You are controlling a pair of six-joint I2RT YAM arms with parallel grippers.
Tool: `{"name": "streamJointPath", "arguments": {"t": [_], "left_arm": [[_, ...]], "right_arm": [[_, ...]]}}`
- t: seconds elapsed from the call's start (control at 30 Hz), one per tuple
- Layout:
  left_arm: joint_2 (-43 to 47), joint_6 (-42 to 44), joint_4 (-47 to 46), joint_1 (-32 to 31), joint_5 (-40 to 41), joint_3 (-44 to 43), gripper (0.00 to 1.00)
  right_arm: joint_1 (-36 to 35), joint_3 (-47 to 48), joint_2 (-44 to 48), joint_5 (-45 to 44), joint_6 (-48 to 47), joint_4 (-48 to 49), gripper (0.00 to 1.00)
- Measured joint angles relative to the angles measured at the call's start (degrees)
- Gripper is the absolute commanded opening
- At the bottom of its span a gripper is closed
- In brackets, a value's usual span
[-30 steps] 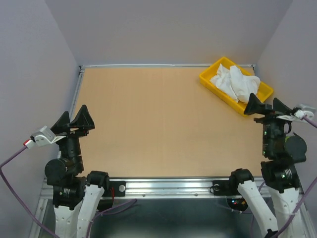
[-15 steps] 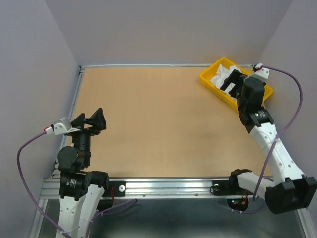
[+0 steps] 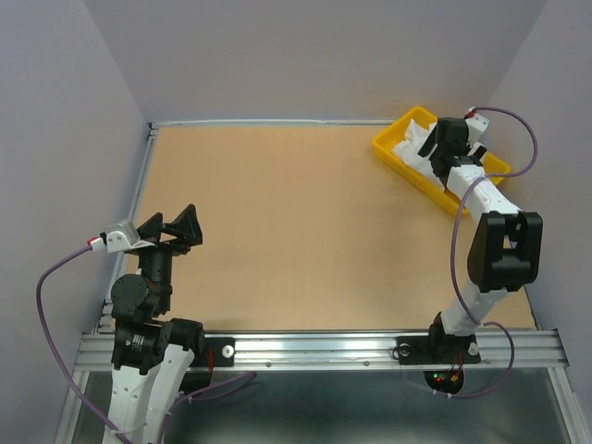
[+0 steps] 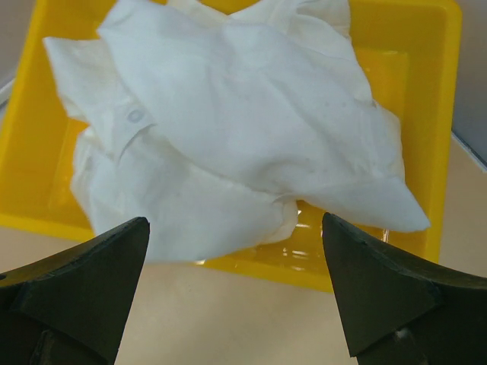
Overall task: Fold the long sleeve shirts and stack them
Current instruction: Grab the shirt from the pile
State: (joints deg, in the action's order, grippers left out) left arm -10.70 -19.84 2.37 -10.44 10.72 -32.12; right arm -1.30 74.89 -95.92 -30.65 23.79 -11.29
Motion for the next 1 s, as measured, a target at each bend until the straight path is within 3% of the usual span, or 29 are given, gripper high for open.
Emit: {"name": "streamJointPath", "arguments": {"t": [0.33, 0.4, 0.43, 0.5, 0.53, 0.67, 0.9, 1.0], "left_arm": [[-1.6, 0.7, -0.7, -0.1, 0.0, 0.3, 0.99], [-2.3, 0.9, -0.9, -0.1, 0.0, 0.3, 0.99], [-2.7, 0.9, -0.9, -0.1, 0.0, 0.3, 0.99], [-3.1, 1.0, -0.9, -0.1, 0.0, 0.3, 0.99], [-3.3, 1.1, -0.9, -0.1, 0.0, 0.3, 0.99], [-3.5, 1.3, -1.2, -0.1, 0.0, 0.7, 0.99], [-3.5, 1.3, -1.4, -0.1, -0.2, 0.7, 0.99], [-3.5, 1.3, -1.4, -0.1, -0.2, 0.7, 0.99]], "right_arm": [[8.0, 13.6, -18.7, 3.7, -1.2, -0.7, 0.98], [8.2, 16.3, -22.1, 5.6, -2.5, -0.6, 0.85], [8.3, 17.2, -23.5, 6.4, -3.2, -0.5, 0.6], [8.4, 18.6, -25.9, 8.5, -5.0, -0.5, 0.39], [8.4, 18.8, -26.4, 9.2, -5.4, -0.4, 0.23], [8.5, 19.0, -26.6, 11.2, -8.2, -0.3, 0.01], [8.3, 19.9, -19.5, 15.3, -13.0, -2.3, 0.01], [7.0, 24.6, -14.4, 17.2, -15.5, -3.3, 0.01]]}}
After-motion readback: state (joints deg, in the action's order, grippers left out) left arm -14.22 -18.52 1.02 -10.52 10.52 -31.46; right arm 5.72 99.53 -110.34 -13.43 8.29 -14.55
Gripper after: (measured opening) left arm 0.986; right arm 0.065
